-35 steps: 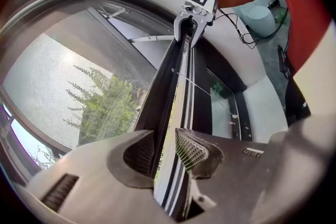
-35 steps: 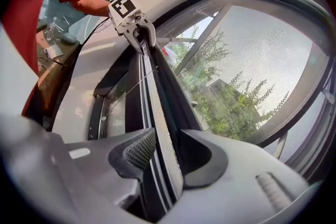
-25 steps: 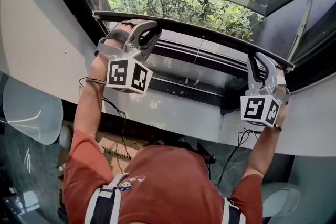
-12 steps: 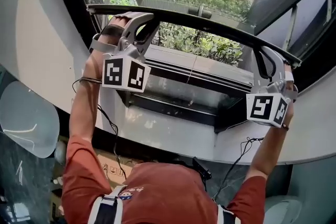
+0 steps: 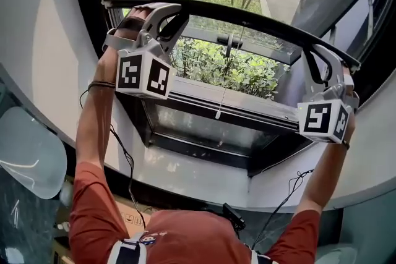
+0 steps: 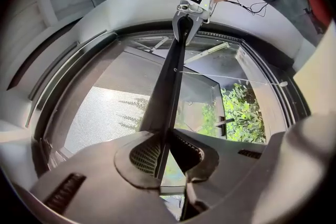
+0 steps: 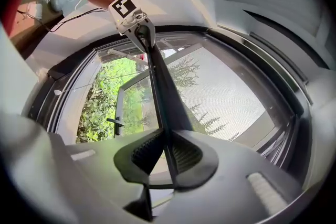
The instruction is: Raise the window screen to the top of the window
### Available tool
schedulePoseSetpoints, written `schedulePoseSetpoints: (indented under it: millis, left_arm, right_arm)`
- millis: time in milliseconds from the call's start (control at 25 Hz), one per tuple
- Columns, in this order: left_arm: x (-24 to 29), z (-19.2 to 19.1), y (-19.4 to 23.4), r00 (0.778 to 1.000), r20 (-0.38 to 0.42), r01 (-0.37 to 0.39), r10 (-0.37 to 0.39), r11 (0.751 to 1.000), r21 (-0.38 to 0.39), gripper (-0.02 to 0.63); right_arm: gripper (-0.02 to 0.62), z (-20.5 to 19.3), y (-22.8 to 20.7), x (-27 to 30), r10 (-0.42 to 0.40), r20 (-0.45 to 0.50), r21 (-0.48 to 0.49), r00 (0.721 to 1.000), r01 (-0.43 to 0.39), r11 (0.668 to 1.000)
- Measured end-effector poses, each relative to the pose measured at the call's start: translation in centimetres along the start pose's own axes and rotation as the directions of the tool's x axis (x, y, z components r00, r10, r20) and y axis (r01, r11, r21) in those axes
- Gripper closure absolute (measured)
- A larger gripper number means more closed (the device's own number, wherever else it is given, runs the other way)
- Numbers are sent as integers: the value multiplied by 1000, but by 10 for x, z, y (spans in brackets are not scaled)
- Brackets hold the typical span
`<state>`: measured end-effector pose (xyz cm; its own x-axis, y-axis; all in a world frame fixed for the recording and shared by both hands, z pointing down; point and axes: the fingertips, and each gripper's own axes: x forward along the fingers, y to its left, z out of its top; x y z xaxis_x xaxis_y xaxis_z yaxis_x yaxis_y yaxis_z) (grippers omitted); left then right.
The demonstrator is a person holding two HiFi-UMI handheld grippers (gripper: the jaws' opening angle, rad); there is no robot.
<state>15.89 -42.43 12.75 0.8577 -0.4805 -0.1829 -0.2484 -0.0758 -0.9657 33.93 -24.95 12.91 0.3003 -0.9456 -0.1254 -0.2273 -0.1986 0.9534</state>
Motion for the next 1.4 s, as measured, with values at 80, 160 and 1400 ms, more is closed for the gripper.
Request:
schedulePoseSetpoints:
  millis: [80,160,1400]
  left_arm:
    - [4,3,15,1000,9,-15,15,1000,7,549]
    - [8,5,29,999,15,-28,28,999,15,549]
    - [47,38,211,958,-13,-279,288,939,200,554]
  right_arm:
    - [537,4,-15,3,-11,7,-7,1000,11,1000]
    - [537,8,-28,5,-22,11,-16,1000,22,1000]
    - [538,58,-206,36,-155,13,-138,988,156,978]
